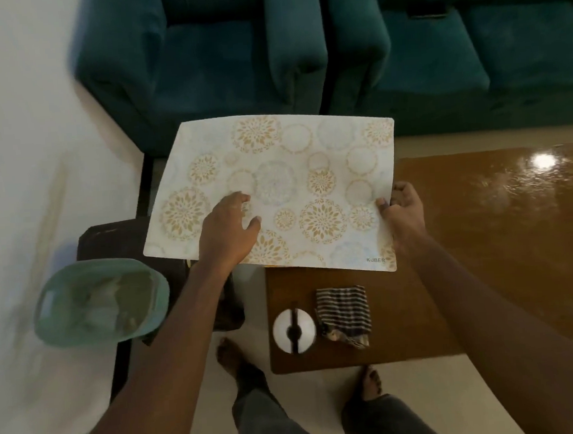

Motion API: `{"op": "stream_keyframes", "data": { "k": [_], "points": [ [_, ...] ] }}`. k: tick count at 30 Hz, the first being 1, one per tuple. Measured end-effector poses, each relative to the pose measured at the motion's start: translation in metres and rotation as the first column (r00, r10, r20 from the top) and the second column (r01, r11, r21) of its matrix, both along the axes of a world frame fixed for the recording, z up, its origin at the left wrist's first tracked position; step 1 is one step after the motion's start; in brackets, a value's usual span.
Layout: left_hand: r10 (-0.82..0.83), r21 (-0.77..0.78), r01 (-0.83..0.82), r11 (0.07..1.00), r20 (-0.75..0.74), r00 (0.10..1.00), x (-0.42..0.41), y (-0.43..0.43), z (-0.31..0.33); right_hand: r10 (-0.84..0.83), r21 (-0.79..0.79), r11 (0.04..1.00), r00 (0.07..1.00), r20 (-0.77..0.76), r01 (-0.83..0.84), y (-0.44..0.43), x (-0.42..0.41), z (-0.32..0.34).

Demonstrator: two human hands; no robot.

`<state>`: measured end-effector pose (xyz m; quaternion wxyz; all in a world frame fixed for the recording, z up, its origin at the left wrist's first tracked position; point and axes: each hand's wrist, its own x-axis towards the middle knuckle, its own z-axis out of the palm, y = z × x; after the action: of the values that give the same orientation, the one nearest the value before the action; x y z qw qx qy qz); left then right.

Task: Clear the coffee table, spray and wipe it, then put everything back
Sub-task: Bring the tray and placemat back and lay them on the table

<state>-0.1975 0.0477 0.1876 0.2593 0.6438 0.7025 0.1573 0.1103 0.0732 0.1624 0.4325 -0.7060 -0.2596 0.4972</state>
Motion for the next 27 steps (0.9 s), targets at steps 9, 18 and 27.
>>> {"op": "stream_keyframes", "data": {
  "k": [9,18,27],
  "points": [
    [-0.107,-0.056,0.104,0.993,-0.068,0.992,0.175,-0.043,0.023,-0.018,-0.03,0.999,1.0,-0.017,0.018,-0.062,0.162,0.039],
    [-0.269,-0.09,0.258,0.962,-0.144,0.952,0.27,-0.052,0.01,-0.122,-0.089,0.989,0.992,-0.012,0.121,-0.091,0.263,0.031],
    [-0.332,-0.201,0.295,0.934,-0.187,0.925,0.381,-0.052,0.007,-0.106,-0.139,0.984,0.994,0.035,0.109,-0.094,0.385,0.007]
  ]
}}
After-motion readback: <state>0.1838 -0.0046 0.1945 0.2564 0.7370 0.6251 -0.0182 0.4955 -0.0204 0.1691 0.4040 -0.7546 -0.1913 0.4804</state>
